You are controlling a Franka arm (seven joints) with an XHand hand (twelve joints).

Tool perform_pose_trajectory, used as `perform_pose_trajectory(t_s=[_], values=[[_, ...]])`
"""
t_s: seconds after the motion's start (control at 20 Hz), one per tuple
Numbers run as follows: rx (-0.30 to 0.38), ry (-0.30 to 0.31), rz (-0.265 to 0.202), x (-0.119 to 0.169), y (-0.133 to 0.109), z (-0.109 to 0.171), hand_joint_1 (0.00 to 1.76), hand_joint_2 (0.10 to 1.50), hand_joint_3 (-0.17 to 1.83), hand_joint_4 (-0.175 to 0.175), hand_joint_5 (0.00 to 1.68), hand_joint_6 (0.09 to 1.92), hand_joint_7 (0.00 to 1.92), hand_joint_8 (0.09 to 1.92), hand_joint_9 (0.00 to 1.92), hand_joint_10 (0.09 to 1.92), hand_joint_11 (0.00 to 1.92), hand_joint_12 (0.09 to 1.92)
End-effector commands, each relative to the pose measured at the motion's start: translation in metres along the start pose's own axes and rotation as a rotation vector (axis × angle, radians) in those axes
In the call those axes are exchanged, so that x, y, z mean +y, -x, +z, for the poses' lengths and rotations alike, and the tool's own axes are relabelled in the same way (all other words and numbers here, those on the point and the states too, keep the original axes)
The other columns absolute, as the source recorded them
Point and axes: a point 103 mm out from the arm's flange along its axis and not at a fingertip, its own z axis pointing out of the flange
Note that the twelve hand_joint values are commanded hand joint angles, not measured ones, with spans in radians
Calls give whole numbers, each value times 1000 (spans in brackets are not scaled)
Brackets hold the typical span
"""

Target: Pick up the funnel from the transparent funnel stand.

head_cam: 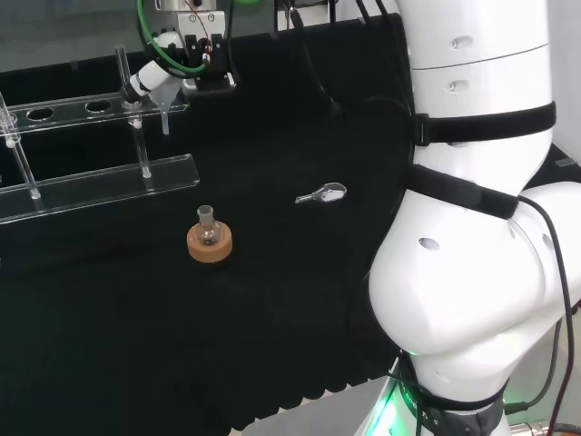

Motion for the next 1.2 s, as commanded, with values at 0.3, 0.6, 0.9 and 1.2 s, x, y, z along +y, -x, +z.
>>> perform_pose_trajectory(t_s=[0.3,0.6,0.9,1.2], values=[[-14,45,2,4,5,-5,522,737,9,0,198,87,180,547,2,768,0,1194],[-28,34,4,7,7,-4,569,748,14,-2,233,87,200,554,37,808,0,1219],[-39,21,7,10,7,-2,577,748,15,-3,237,87,200,553,42,810,0,1227],[-50,23,8,11,6,-2,587,750,16,-4,239,87,240,567,73,819,0,1235]])
